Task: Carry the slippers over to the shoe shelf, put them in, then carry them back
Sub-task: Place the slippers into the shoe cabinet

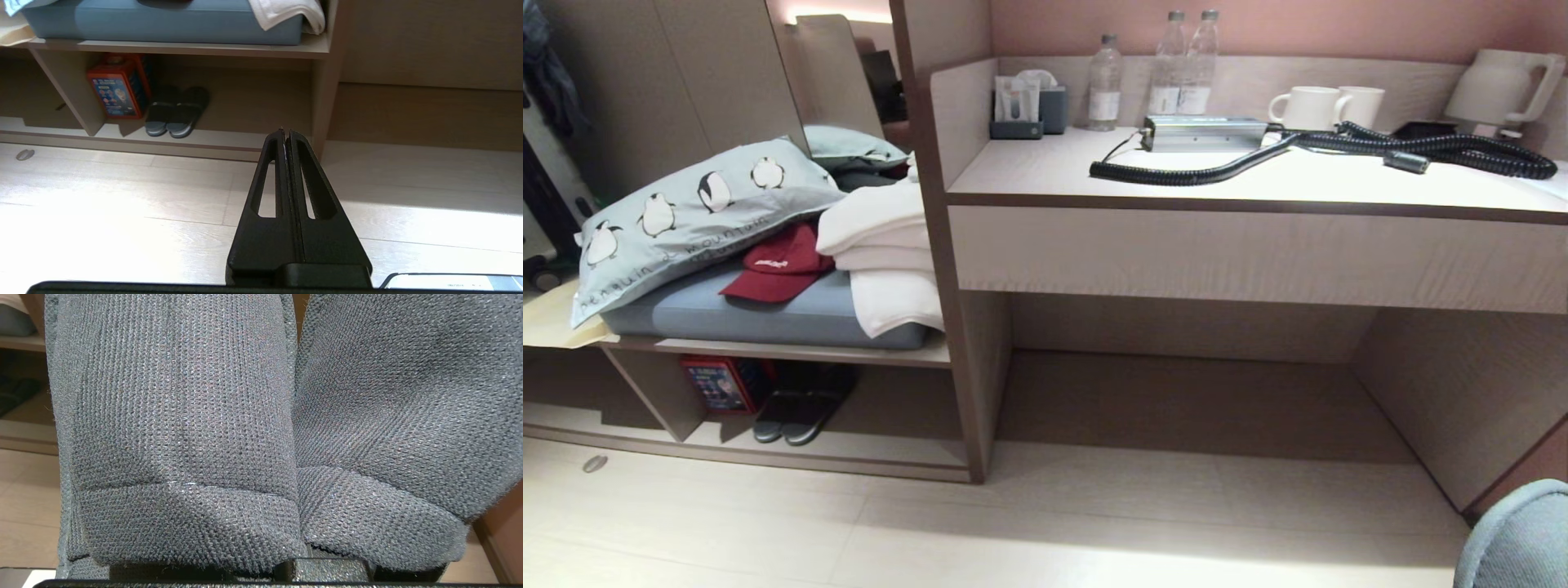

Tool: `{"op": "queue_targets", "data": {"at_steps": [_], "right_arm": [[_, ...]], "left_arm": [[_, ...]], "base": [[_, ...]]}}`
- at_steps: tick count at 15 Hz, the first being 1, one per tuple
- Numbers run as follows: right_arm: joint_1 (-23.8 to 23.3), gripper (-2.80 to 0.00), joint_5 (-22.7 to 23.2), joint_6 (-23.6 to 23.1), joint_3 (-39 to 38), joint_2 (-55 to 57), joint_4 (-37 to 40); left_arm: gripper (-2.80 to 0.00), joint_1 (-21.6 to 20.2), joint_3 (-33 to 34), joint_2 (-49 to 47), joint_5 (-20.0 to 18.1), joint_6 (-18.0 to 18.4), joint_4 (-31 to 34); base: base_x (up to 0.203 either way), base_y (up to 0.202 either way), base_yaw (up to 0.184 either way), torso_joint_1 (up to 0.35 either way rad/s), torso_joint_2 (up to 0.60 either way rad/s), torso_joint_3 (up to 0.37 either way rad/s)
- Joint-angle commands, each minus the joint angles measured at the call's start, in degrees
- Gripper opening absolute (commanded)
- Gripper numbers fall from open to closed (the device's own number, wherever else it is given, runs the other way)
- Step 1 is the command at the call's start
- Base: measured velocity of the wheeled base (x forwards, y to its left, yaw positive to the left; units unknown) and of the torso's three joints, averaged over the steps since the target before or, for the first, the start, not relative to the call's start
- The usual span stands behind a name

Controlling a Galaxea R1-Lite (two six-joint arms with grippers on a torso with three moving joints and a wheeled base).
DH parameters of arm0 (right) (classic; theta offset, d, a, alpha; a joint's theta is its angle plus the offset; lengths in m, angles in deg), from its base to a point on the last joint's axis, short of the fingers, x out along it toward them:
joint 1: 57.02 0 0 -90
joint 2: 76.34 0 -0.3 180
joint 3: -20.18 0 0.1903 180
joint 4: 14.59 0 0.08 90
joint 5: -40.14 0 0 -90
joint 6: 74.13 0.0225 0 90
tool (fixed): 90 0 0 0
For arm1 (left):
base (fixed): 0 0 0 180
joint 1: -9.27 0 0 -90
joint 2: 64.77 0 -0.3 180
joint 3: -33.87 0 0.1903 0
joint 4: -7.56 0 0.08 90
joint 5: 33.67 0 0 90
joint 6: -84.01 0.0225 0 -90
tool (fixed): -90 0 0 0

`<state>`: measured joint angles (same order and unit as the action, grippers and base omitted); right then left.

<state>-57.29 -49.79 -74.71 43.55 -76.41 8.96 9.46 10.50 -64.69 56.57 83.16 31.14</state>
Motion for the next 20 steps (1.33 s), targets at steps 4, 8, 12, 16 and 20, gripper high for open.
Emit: {"op": "queue_targets", "data": {"at_steps": [4, 8, 12, 16, 20], "right_arm": [[0.0, -2.8, 0.01, -0.04, 0.0, -0.1, -0.01], [0.0, -2.8, 0.01, -0.04, 0.0, -0.1, -0.01], [0.0, -2.8, 0.01, -0.04, 0.0, -0.1, -0.01], [0.0, -2.8, 0.01, -0.04, 0.0, -0.1, -0.01], [0.0, -2.8, 0.01, -0.04, 0.0, -0.1, -0.01]], "left_arm": [[-2.8, -0.01, 0.09, -0.07, 0.09, -0.03, -0.01], [-2.8, -0.01, 0.09, -0.07, 0.02, -0.03, -0.03], [-2.8, -0.01, 0.09, -0.07, 0.02, -0.03, -0.03], [-2.8, -0.01, 0.09, -0.07, 0.02, -0.03, 0.06], [-2.8, -0.01, 0.09, -0.07, 0.02, -0.03, 0.06]], "base": [[0.0, 0.194, -0.002, 0.0, 0.0, 0.002], [0.0, 0.193, -0.001, 0.002, 0.0, 0.004], [0.0, 0.195, -0.003, 0.003, 0.0, 0.004], [0.0, 0.195, -0.001, 0.002, 0.0, 0.003], [0.0, 0.196, -0.002, 0.0, 0.0, 0.002]]}}
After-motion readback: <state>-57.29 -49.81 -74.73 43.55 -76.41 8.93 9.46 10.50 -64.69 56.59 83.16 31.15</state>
